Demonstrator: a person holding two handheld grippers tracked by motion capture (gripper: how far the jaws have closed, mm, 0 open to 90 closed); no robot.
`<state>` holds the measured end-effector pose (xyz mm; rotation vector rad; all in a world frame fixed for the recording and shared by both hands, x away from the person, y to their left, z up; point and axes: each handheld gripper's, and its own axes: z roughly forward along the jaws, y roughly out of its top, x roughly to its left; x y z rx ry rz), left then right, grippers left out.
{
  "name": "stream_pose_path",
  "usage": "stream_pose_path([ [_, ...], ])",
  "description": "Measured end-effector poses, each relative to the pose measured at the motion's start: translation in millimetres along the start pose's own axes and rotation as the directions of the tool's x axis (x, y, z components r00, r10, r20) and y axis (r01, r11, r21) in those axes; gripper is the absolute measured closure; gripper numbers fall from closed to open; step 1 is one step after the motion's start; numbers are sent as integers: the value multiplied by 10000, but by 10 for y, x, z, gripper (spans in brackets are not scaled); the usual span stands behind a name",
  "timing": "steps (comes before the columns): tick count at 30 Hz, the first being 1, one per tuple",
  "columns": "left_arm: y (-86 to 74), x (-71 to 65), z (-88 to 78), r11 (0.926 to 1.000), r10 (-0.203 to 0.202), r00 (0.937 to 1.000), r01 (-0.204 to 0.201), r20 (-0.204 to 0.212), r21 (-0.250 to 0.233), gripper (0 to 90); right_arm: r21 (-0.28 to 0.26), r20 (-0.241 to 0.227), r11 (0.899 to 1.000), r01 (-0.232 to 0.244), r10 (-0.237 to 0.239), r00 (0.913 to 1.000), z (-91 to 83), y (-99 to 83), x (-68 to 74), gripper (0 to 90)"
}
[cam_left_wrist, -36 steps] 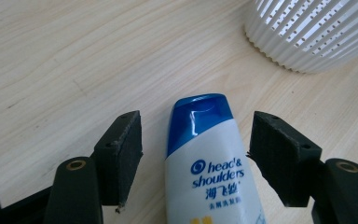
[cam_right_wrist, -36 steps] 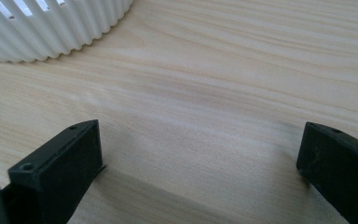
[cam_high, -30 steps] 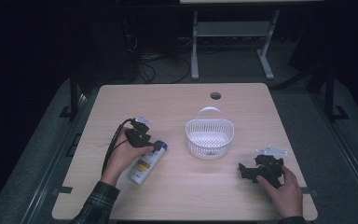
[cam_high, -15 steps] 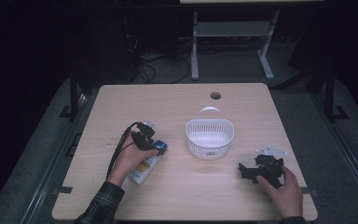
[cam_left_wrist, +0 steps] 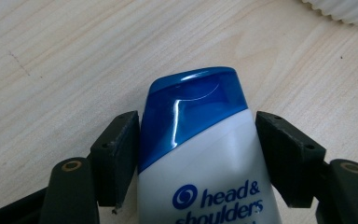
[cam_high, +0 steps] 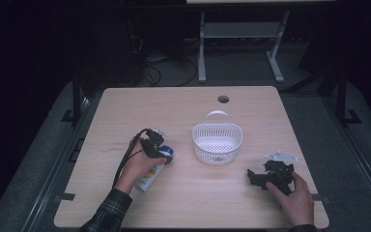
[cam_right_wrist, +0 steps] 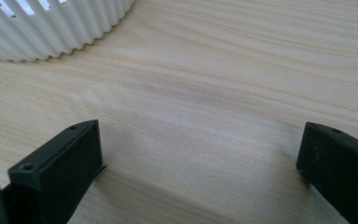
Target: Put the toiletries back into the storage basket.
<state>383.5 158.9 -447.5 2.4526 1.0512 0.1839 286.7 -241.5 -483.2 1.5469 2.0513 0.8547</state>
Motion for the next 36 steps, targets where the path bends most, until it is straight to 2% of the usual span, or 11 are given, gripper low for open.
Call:
stream_pose_path([
  [4, -2, -20, 0, 9999, 113, 9998, -113, -136, -18, 347, 6, 1, 10000, -7, 7, 10000, -1, 0, 1, 0],
  [10, -4, -28, -1, 10000, 58, 9998, -59, -216, -32, 357, 4, -1, 10000, 9, -9, 10000, -1, -1, 0, 0],
  [17, -18, -40, -35, 9999, 124, 9999, -124, -59, -69, 362, 6, -3, 10000, 8, -8, 10000, -1, -1, 0, 0],
  [26, -55, 17, -196, 9969, 90, 9989, -53, 461, -785, 363, 5, -1, 10000, 8, -8, 10000, -1, -1, 0, 0],
  [36, -128, 85, -364, 9834, 22, 9924, 201, 1228, -1805, 364, 5, -2, 10000, 10, -10, 10000, -1, -1, -1, 0],
])
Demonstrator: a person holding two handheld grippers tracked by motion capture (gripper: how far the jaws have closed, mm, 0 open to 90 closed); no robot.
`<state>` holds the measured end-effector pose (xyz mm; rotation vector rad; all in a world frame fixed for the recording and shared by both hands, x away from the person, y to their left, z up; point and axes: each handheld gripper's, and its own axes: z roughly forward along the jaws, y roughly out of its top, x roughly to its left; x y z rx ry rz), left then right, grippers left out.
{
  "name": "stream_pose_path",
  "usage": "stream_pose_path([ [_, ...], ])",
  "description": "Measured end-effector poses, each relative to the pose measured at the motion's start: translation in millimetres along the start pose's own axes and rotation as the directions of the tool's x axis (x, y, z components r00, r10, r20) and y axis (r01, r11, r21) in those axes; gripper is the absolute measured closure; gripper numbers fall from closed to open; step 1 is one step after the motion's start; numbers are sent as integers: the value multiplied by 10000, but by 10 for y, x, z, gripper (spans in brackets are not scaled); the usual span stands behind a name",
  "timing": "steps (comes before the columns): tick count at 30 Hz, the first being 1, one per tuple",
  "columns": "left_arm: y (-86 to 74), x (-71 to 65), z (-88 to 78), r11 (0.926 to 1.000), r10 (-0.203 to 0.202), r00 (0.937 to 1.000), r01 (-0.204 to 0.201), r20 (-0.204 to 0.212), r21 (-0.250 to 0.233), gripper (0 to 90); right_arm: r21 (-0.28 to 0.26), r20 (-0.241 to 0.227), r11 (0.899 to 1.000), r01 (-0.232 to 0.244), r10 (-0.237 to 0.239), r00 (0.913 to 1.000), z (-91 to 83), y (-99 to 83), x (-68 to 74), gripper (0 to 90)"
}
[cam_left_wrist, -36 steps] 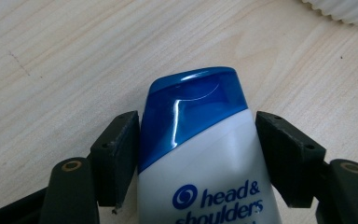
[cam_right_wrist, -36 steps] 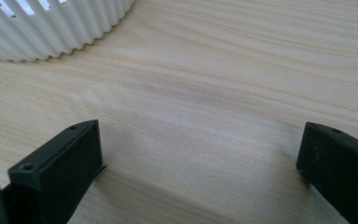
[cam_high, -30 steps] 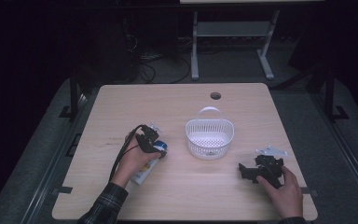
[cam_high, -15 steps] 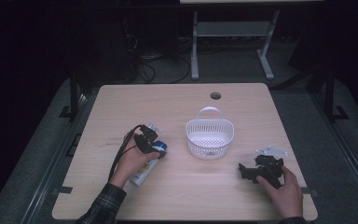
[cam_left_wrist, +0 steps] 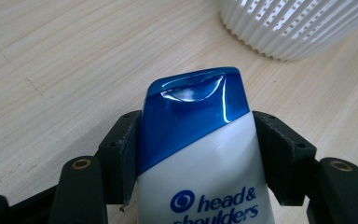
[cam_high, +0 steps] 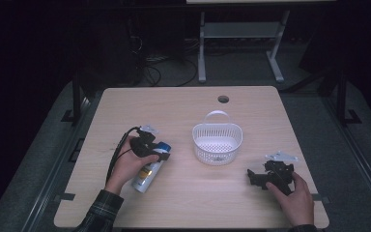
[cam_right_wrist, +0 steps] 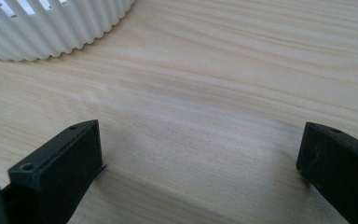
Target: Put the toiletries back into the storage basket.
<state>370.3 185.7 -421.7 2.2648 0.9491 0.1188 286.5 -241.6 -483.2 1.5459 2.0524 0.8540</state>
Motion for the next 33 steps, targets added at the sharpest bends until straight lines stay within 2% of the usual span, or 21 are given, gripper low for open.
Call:
stream_pose_path([
  [8, -50, 63, -132, 9978, -191, 9983, 225, 544, -626, 365, 0, -1, 10000, -6, 6, 10000, 0, 0, 0, 0],
  [18, -112, 111, -285, 9914, 213, 9917, -46, 1269, -1306, 366, -2, -5, 10000, -3, 3, 10000, 0, 1, 0, 0],
  [24, -131, 126, -423, 9829, 380, 9845, -59, 1712, -1841, 367, 3, -9, 10000, -4, 4, 10000, 0, 1, 0, 0],
  [30, -112, 107, -577, 9677, 736, 9763, -205, 2037, -2512, 369, -1, -10, 10000, 4, -4, 10000, 1, 1, -1, 0],
  [33, -98, 91, -621, 9602, 890, 9745, -290, 2058, -2778, 370, -2, -10, 10000, 4, -4, 10000, 1, 1, 0, 0],
])
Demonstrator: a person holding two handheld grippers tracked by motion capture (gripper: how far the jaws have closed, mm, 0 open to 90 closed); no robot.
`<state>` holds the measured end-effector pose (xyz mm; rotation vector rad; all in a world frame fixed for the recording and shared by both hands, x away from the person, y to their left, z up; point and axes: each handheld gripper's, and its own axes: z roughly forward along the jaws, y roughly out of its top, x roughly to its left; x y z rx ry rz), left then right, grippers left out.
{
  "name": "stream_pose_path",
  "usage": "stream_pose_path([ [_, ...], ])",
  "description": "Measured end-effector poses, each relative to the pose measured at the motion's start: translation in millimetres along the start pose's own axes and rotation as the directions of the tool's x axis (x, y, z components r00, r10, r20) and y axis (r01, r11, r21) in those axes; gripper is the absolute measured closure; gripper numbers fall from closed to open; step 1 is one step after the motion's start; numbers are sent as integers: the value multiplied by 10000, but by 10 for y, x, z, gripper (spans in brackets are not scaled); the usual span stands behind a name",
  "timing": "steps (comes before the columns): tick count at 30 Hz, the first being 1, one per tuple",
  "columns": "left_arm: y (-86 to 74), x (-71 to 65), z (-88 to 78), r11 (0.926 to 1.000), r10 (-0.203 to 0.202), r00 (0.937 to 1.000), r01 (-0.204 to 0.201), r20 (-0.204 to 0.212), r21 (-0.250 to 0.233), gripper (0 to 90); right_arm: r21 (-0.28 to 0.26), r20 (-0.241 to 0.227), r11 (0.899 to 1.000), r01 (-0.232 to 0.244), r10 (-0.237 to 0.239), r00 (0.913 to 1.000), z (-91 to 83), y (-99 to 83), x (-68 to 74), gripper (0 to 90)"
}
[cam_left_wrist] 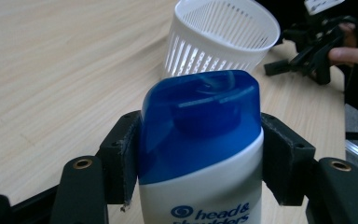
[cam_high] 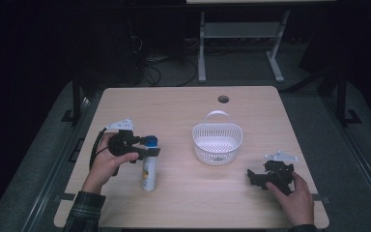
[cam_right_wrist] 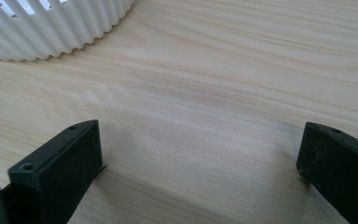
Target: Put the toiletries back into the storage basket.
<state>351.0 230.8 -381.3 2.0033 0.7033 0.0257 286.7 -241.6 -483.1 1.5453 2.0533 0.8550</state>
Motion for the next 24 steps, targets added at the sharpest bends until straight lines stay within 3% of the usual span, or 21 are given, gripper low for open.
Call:
stream_pose_path([
  [10, 103, -97, -8, 9977, 530, 9986, -532, -72, -413, 373, 0, 1, 10000, -2, 2, 10000, 0, 0, 0, 0],
  [24, 408, -242, -42, 9869, 1149, 9933, -1158, -148, -1120, 374, -12, -17, 10000, 20, -20, 10000, -1, 0, -2, 0],
])
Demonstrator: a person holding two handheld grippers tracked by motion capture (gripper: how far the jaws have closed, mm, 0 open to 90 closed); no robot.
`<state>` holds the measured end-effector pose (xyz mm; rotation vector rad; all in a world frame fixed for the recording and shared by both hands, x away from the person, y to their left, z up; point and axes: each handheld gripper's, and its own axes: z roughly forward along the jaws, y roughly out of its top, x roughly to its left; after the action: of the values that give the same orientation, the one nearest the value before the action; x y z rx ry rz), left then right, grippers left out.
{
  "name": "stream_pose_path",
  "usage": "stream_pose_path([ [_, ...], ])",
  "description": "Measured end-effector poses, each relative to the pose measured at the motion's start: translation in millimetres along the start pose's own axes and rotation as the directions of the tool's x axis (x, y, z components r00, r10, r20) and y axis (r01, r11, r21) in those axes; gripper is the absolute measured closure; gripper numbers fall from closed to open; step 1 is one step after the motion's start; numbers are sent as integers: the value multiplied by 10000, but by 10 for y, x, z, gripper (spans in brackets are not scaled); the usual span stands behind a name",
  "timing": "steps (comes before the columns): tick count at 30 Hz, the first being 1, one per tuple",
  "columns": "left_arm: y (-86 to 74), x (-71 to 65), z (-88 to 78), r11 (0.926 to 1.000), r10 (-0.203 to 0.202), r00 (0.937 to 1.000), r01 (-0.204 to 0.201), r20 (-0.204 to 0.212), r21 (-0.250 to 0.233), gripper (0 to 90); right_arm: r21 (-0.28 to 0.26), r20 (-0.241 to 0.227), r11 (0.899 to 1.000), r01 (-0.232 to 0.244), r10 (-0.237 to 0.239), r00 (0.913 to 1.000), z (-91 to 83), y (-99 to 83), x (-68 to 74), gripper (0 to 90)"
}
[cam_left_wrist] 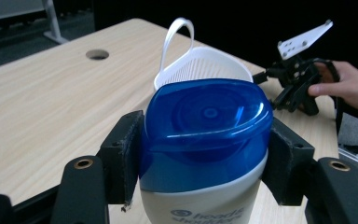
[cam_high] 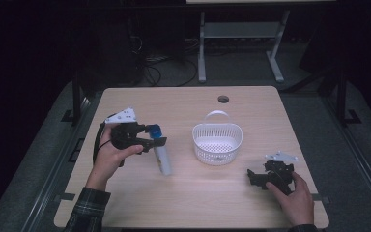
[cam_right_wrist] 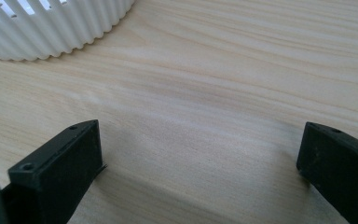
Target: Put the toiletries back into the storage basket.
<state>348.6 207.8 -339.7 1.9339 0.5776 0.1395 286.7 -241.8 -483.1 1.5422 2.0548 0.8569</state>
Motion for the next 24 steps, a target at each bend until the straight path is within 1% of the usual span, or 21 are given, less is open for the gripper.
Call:
stream_pose_path([
  [6, 167, -30, -1, 9994, 306, 9995, -308, -97, -147, 374, 4, 6, 10000, -2, 2, 10000, -1, 0, 0, 0],
  [10, 265, -58, 10, 9985, 536, 9985, -537, -57, -145, 374, 13, 7, 10000, -13, 13, 10000, -1, 0, 1, 0],
  [19, 460, -116, 98, 9956, 926, 9957, -926, 1, -175, 375, 4, 13, 10000, -22, 22, 10000, -1, 0, 2, 0],
  [24, 564, -137, 161, 9940, 1067, 9943, -1065, 54, -241, 375, 11, 4, 10000, -20, 20, 10000, -1, 0, 1, 0],
])
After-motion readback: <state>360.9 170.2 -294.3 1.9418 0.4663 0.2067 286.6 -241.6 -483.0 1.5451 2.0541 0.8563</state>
